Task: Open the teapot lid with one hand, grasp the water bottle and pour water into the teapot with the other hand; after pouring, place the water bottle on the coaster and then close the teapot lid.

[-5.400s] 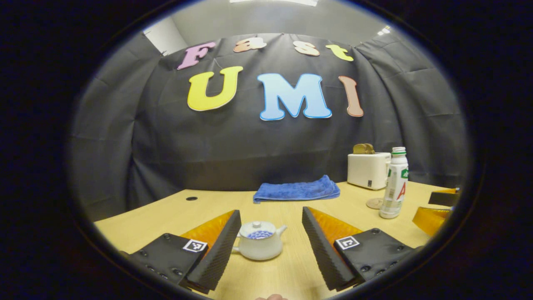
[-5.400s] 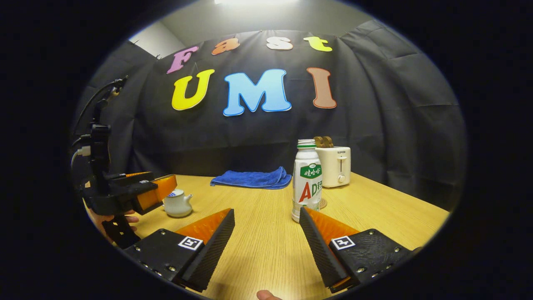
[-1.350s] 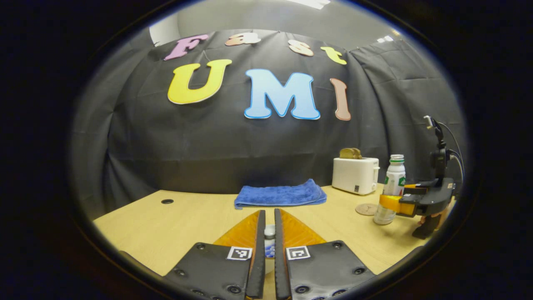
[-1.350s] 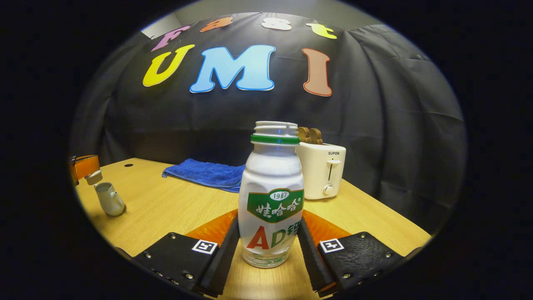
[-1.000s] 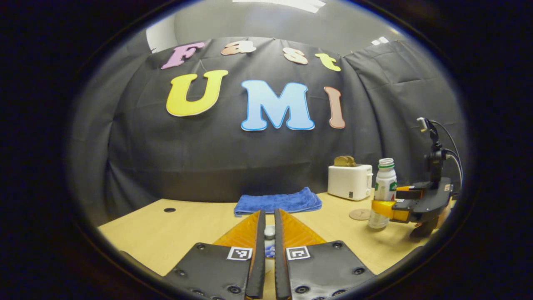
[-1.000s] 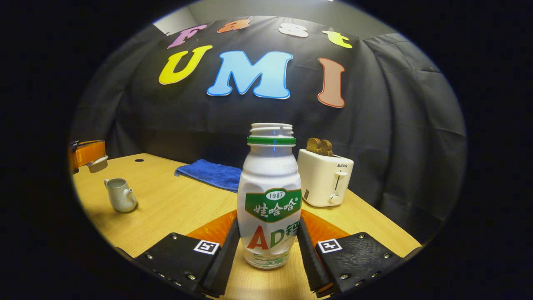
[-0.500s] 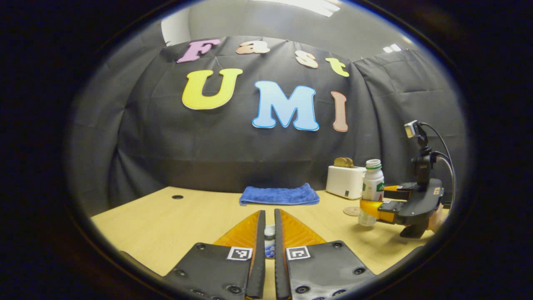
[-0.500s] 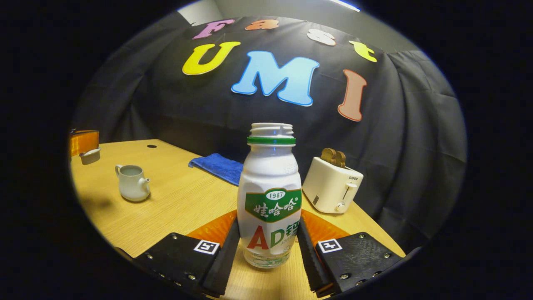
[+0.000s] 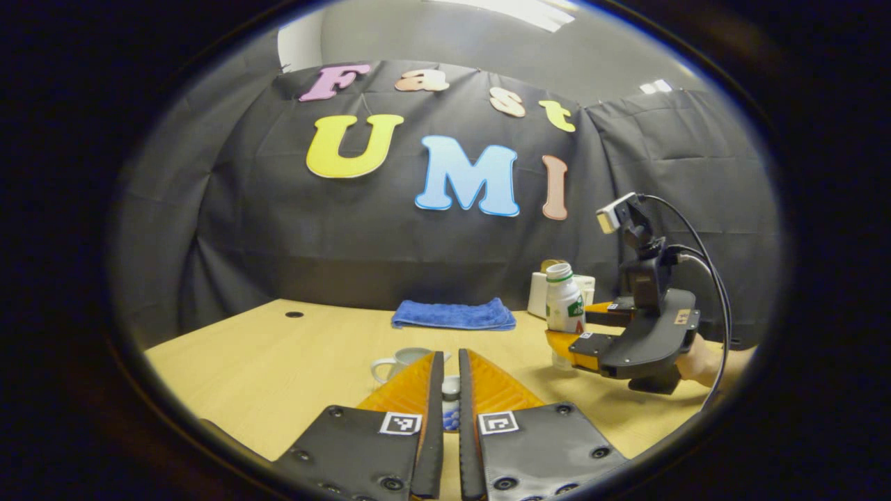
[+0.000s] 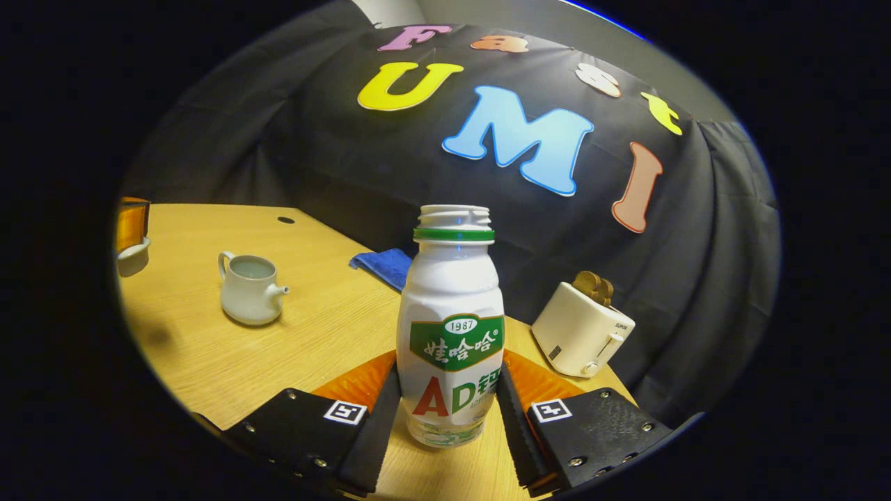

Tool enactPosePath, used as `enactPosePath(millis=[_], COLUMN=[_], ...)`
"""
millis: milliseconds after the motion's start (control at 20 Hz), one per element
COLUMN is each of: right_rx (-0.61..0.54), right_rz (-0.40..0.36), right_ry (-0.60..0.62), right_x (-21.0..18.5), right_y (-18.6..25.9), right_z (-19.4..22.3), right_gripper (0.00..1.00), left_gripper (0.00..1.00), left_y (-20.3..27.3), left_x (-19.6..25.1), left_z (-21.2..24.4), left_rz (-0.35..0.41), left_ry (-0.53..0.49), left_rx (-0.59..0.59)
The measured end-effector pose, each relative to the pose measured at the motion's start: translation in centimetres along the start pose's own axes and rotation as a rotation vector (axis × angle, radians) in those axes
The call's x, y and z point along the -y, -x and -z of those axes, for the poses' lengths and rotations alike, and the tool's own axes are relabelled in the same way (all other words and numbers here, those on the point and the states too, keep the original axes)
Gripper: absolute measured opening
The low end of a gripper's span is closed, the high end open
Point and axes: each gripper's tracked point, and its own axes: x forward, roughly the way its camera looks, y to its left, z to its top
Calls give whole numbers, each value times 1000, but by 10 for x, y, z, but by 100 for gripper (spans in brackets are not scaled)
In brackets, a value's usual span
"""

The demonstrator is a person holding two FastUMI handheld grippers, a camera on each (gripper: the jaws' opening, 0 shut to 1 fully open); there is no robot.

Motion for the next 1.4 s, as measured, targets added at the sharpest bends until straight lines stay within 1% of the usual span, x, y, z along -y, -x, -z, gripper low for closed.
enactPosePath(millis=[250, 300, 350, 550, 650, 850, 1150, 1400], right_rx=[0, -2, -3, 6, 7, 4, 26, 46], right_rz=[-6, -9, -14, -26, -21, -13, 18, 49], right_ry=[149, 186, 221, 317, 350, 430, 602, 740], right_x=[-20, -25, -31, -50, -54, -61, -68, -67], right_y=[-8, -11, -13, -25, -30, -37, -47, -50], right_z=[-10, -11, -14, -20, -21, -22, -30, -38], right_gripper=[71, 71, 71, 71, 71, 71, 71, 71], left_gripper=[20, 16, 20, 20, 20, 20, 20, 20], left_y=[18, 21, 24, 35, 43, 52, 63, 62], left_x=[-14, -14, -13, -10, -13, -11, -1, 2], left_z=[7, 5, 5, 11, 10, 9, 18, 20], left_rz=[-27, -27, -28, -27, -35, -27, -14, -9], left_ry=[9, 10, 9, -2, -14, 12, -15, -33], left_rx=[-3, 1, 5, 1, 7, 24, 15, 11])
